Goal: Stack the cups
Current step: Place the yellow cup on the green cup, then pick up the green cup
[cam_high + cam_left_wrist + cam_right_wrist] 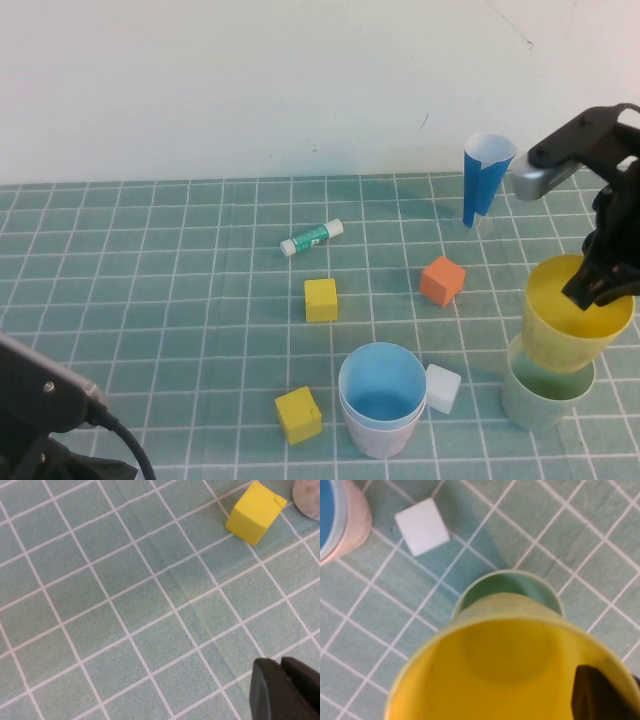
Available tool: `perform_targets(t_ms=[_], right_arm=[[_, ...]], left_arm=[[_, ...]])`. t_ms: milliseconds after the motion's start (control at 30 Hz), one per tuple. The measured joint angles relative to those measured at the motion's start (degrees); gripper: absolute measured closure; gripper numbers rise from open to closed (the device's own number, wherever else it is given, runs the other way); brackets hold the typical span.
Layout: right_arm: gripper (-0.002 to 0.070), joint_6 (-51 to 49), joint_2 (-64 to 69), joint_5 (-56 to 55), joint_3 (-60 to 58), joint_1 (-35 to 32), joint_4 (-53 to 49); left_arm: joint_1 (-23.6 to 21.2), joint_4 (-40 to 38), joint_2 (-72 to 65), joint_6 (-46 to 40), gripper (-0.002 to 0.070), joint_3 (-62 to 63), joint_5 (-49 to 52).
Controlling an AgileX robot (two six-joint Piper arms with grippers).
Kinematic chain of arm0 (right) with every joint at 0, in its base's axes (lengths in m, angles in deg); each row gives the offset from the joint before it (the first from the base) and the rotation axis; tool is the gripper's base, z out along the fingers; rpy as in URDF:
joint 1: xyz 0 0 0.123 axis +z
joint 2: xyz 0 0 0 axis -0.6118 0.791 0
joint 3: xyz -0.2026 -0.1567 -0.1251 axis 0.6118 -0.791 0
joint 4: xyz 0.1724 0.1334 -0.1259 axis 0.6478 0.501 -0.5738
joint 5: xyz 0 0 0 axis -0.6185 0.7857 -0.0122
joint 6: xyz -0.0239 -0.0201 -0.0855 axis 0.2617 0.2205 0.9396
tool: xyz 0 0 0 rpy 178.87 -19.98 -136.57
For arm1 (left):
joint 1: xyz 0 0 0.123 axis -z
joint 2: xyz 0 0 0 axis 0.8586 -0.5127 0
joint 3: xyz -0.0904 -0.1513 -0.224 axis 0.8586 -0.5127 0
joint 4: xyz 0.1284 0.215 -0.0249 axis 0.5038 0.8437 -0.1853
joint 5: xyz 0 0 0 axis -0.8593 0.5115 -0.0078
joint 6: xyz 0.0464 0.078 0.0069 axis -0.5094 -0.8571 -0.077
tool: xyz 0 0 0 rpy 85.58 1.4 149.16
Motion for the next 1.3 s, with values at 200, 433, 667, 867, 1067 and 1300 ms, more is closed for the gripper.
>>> perform_targets(t_ms=[200,433,667,867,1067,1300], right_arm=[[0.066,1.2,0.0,0.07,-0.11,-1.78,0.73],[0.0644,2.04,0.0,-3.87,-3.93,-1.78,1.0],[0.0531,2.04,0.4,-8.22,-4.61,-2.04,1.23],[0.0487,1.61,2.08,-8.53,-4.73,-2.04,1.73],[0.0439,0.52,2.35,-7.02,-4.84,-2.04,2.16],[0.0268,-2.66,4.32,-6.62,-4.84,-2.04,2.16]], left_arm=[[0.0,-0.21,0.0,-0.13,0.0676,0.0,0.0],[0.0,-0.21,0.0,-0.24,0.0676,0.0,0.0],[0.0,-0.41,0.0,-0.24,0.0676,0.0,0.0],[0.0,-1.48,0.0,-0.13,0.0676,0.0,0.0],[0.0,-2.28,0.0,-0.01,0.0676,0.0,0.0],[0.0,-2.41,0.0,0.06,0.0676,0.0,0.0]])
